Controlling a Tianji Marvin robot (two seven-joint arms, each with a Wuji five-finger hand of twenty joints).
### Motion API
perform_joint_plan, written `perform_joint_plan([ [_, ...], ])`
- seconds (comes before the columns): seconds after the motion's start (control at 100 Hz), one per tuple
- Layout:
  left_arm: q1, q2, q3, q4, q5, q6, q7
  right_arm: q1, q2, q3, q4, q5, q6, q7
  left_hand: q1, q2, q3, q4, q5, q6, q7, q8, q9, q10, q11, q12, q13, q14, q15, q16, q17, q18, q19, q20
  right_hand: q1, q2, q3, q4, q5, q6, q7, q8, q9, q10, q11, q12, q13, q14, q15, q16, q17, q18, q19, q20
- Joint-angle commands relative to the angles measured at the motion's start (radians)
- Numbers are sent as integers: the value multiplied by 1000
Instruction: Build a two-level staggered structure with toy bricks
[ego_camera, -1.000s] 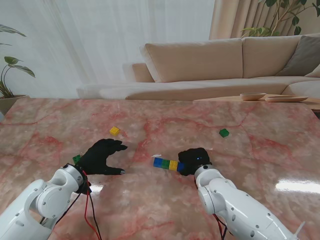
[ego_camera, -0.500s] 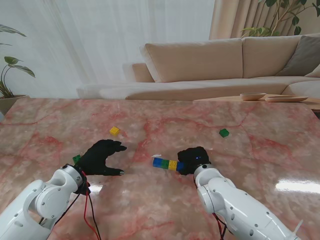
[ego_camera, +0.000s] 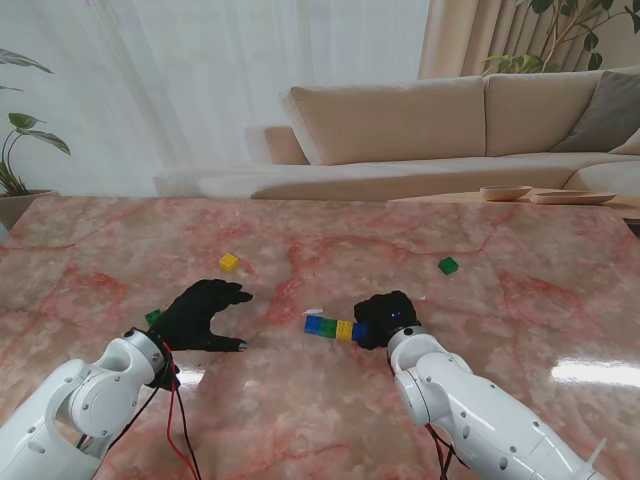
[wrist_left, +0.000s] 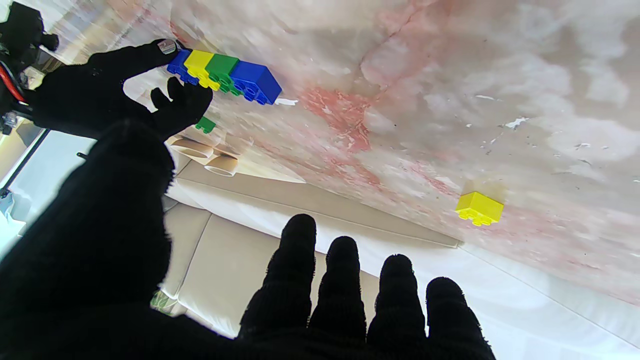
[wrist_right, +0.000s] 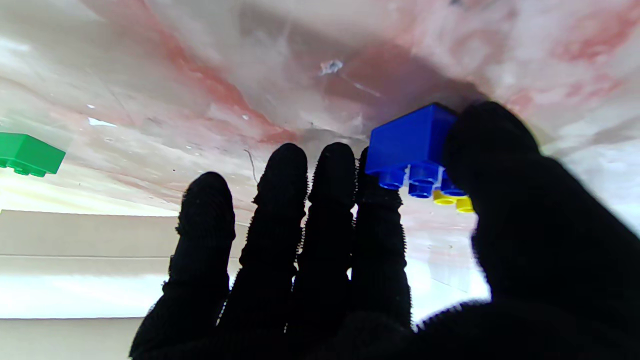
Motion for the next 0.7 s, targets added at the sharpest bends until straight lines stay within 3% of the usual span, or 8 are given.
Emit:
perform_joint_plan([
  [0.0,4,1,1,2,4,-2,-1,-7,2,-4,5,1,-1,22,24,11,-15,21,15,14,-10,-10,-30,6,-19,-9,-28,-39,-24,-14,2,-45,-48,-10,-6,4,-35,62,-27,20,-100,-22,-37,13,-10,-20,-27,-1,-6,-3,-20,-5,-15,14],
  [0.09,5,1,0,2,7,-3,0,-8,2,-2,4,3,-7,27,22,9,-14,21,15,14,-11,-11,-31,6,-19,-9,-28,-37,-24,-14,2,-44,-47,-11,-17,31,-174,89,-48,37,-137,-19,-68,19,-24,-33,-46,0,-15,-7,-33,-6,-28,18],
  [0.14,5,1,0,3,7,-4,0,-8,3,-1,3,2,-9,28,23,9,-13,20,15,15,-11,-11,-31,7,-19,-9,-28,-38,-24,-14,2,-45,-47,-11,-34,28,-197,95,-64,45,-148,-21,-87,23,-33,-37,-58,0,-23,-10,-41,-6,-33,18],
  [0.41,4,0,3,5,-2,-7,5,-46,3,55,-42,-27,-27,15,17,12,-17,19,12,15,-13,-11,-31,6,-21,-10,-22,-33,-23,-13,4,-34,-36,-3,-130,51,-200,123,-168,111,-264,-68,-232,57,-102,-109,-165,22,-134,-72,-127,7,-174,-27],
  [0.5,2,-2,7,7,-11,-7,10,-83,6,118,-91,-62,-55,16,22,17,-30,22,12,16,-13,-12,-29,3,-21,-10,-9,-23,-20,-9,-17,-3,34,94,-152,88,-182,123,-195,129,-310,-96,-266,72,-151,-168,-191,39,-234,-135,-157,31,-297,-80],
  [0.69,-11,-4,25,12,-22,-11,17,-137,13,255,-173,-139,-121,51,12,41,-49,23,8,18,-16,-13,-31,2,-22,-11,-4,-25,-19,-9,-12,-1,51,116,-165,125,-156,122,-220,142,-339,-120,-295,83,-191,-230,-213,55,-345,-200,-181,54,-418,-125],
])
